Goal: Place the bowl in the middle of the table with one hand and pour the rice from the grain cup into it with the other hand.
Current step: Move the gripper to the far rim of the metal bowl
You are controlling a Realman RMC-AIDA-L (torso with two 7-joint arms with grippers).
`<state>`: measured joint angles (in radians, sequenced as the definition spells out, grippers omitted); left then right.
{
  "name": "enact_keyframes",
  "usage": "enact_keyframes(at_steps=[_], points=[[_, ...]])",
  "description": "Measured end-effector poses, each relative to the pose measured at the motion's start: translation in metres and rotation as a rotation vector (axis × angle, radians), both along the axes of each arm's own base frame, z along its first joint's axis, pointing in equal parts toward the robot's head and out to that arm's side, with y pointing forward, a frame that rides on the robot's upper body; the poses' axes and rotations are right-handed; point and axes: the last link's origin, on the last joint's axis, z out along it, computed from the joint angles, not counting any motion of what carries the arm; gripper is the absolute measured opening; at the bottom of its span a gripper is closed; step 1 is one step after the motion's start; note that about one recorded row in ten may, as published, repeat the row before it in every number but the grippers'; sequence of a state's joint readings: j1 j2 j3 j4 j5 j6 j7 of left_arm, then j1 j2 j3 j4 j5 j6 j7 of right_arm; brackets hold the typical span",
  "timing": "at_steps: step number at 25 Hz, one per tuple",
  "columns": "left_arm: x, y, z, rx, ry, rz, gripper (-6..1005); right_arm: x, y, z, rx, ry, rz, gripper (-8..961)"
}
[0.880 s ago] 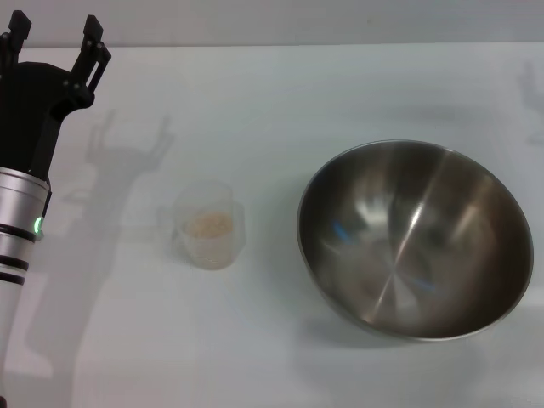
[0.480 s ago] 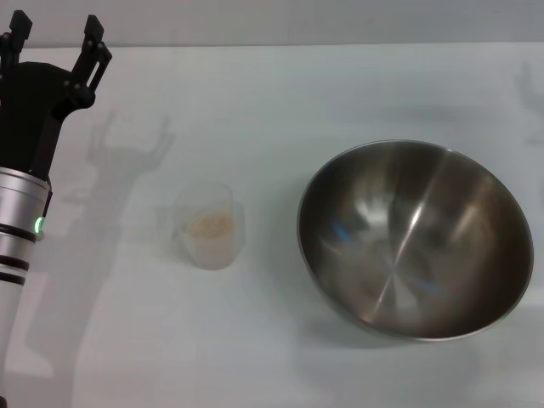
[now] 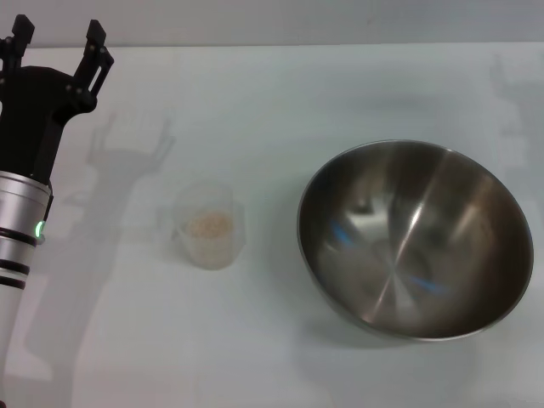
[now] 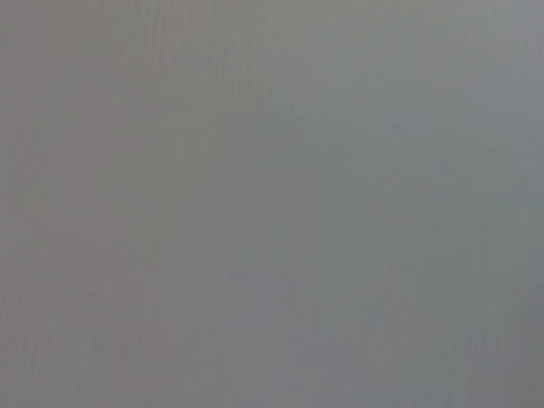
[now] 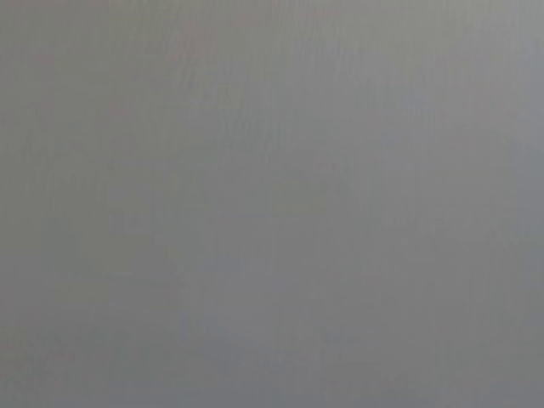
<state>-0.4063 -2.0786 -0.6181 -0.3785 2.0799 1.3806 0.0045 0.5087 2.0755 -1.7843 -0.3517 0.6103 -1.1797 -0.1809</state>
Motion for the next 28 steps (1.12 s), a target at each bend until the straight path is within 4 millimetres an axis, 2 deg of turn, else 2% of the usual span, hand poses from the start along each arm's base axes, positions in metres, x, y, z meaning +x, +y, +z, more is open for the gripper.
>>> enact_keyframes(at_steps=[2, 7, 9, 10, 11, 13, 19, 20, 21, 25, 28], points=[[0.0, 0.0, 0.0, 0.0, 0.0, 0.0, 870, -0.003, 0.006, -0.003, -0.036, 0.024, -0.016, 731], [-0.001, 0.0, 0.001, 0.001, 0.001, 0.0, 870, -0.03, 0.023, -0.018, -0.233, 0.115, -0.073, 731], [-0.001, 0.0, 0.001, 0.001, 0.002, 0.001, 870, -0.043, 0.025, -0.023, -0.31, 0.121, -0.092, 731], [-0.001, 0.0, 0.001, 0.001, 0.002, 0.001, 871, -0.058, 0.025, -0.027, -0.415, 0.126, -0.13, 731], [-0.001, 0.0, 0.001, 0.002, 0.003, 0.001, 871, -0.058, 0.025, -0.027, -0.415, 0.126, -0.13, 731], [-0.002, -0.001, 0.002, 0.005, 0.004, 0.006, 871, -0.07, 0.023, -0.027, -0.513, 0.134, -0.173, 731], [-0.006, -0.001, 0.003, 0.006, 0.012, 0.015, 871, -0.104, 0.008, -0.009, -0.792, 0.137, -0.314, 731], [-0.006, -0.001, 0.003, 0.007, 0.011, 0.016, 871, -0.113, 0.004, -0.001, -0.899, 0.129, -0.363, 731], [-0.006, -0.001, 0.003, 0.008, 0.01, 0.019, 871, -0.113, 0.004, -0.001, -0.899, 0.129, -0.363, 732], [-0.008, -0.001, 0.004, 0.01, 0.01, 0.024, 870, -0.123, -0.002, 0.018, -1.086, 0.111, -0.437, 723], [-0.009, -0.002, 0.003, 0.008, 0.013, 0.025, 870, -0.124, -0.007, 0.023, -1.192, 0.069, -0.512, 715]])
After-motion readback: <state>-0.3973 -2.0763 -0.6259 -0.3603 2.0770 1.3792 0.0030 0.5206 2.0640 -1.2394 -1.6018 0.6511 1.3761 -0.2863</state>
